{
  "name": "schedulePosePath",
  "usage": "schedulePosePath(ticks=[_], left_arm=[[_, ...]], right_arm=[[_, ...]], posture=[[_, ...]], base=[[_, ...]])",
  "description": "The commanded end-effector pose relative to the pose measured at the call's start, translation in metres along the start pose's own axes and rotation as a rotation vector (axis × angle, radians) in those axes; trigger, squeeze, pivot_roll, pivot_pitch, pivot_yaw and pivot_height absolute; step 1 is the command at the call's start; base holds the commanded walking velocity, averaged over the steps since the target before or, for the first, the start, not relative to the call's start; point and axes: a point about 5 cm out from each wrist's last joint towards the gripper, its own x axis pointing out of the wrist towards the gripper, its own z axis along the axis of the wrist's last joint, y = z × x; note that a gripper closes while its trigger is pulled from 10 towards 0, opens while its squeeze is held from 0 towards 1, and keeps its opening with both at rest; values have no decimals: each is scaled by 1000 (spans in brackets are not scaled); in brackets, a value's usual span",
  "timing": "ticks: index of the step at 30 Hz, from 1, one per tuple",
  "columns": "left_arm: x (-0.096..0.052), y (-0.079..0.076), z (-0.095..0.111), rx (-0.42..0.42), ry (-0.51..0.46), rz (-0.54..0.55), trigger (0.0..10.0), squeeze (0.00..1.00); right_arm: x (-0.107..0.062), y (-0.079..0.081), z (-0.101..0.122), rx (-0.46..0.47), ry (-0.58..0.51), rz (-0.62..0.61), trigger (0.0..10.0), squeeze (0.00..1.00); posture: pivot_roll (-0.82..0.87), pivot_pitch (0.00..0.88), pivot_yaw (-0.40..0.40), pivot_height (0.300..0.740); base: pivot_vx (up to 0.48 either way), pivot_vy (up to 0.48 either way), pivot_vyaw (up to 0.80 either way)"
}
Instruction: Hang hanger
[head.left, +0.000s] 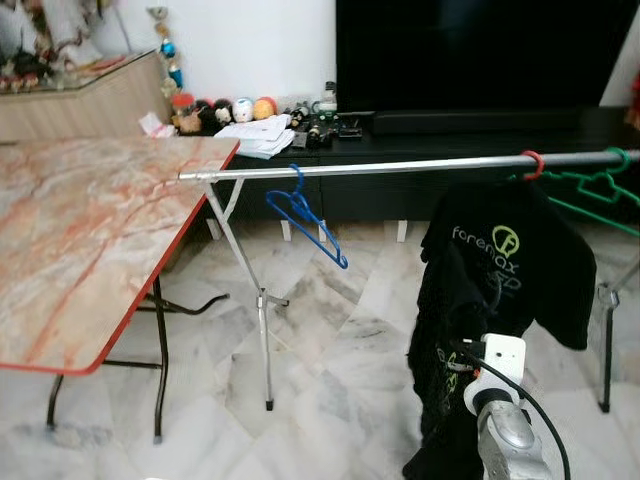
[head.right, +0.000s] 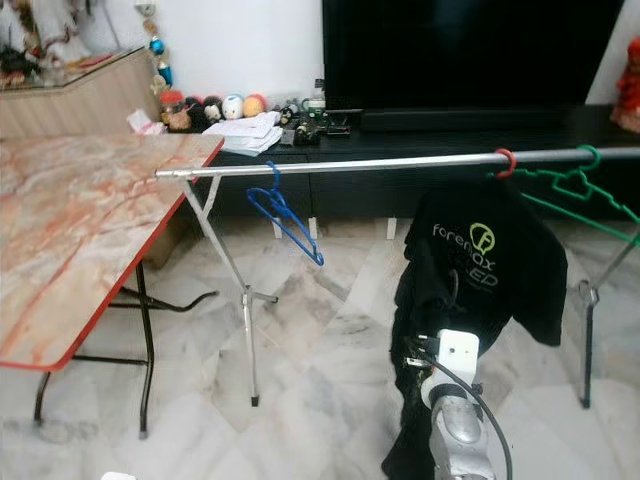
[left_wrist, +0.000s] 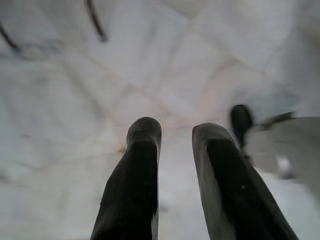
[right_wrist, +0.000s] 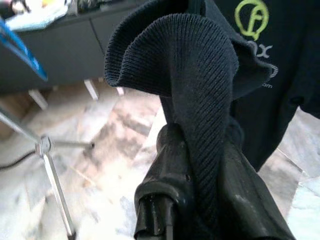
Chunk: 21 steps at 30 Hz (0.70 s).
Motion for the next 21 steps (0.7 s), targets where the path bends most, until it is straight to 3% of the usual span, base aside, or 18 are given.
schedulePosePath(ticks=[1, 2, 4, 7, 11, 14, 21], left_arm=[[-4, 7, -9, 16, 31, 9, 10000, 0], [-4, 8, -9, 15, 29, 12, 10000, 0], [-6, 15, -13, -19, 23, 51, 10000, 0], [-7, 13, -15, -47, 24, 58, 10000, 0], [-4, 2, -11, -40, 19, 35, 10000, 0], [1, -12, -5, 18, 18, -6, 10000, 0], [6, -8, 11, -3, 3, 10, 10000, 0]], right_arm=[[1, 7, 9, 35, -54, 5, 10000, 0], [0, 7, 7, 39, -50, 5, 10000, 0], [-8, 11, -11, 1, 5, 40, 10000, 0], [-12, 10, -14, -47, 22, 93, 10000, 0], [-9, 6, -5, -60, 8, 92, 10000, 0], [-1, 10, 8, -51, -27, 74, 10000, 0], [7, 23, 13, -5, -27, 45, 10000, 0]], posture=[[13, 0, 115, 740], [13, 0, 115, 740], [94, 0, 31, 740], [105, 10, 5, 740], [90, 16, 1, 740], [68, 0, 45, 740], [55, 0, 77, 740]], base=[[0, 0, 0], [0, 0, 0], [0, 0, 0], [0, 0, 0], [0, 0, 0], [0, 0, 0], [0, 0, 0]])
